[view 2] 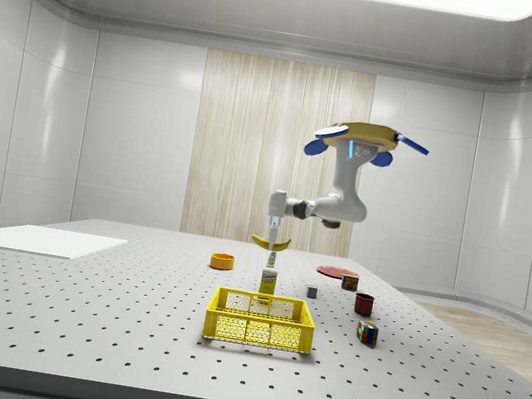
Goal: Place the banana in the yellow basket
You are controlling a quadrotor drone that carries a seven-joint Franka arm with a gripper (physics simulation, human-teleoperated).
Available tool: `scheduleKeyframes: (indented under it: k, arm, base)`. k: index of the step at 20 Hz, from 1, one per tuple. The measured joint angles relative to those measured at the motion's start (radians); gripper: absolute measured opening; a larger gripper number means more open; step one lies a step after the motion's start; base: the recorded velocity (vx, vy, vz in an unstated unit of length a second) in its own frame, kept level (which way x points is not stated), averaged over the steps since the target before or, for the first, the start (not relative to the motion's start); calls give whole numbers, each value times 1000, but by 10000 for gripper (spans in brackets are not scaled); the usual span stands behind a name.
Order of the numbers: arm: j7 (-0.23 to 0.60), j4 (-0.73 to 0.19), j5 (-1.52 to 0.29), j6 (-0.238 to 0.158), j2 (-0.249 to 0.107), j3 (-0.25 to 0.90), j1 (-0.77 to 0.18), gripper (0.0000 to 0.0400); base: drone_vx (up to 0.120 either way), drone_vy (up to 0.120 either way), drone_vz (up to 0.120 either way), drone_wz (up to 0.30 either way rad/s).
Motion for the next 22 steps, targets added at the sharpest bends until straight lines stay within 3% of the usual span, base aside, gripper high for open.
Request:
scheduleKeyframes:
  k: [4, 11, 16, 22]
  arm:
    - [0, 0, 2, 4, -4, 1, -1, 200]
    - [1, 0, 4, 10, -11, 1, -1, 200]
    - [1, 0, 6, 14, -15, 2, -2, 200]
    - [2, 0, 8, 19, -20, 3, -2, 200]
  base:
    - [0, 120, 0, 0]
    - [0, 120, -63, 0]
    - [104, 120, 0, 0]
    - [0, 120, -107, 0]
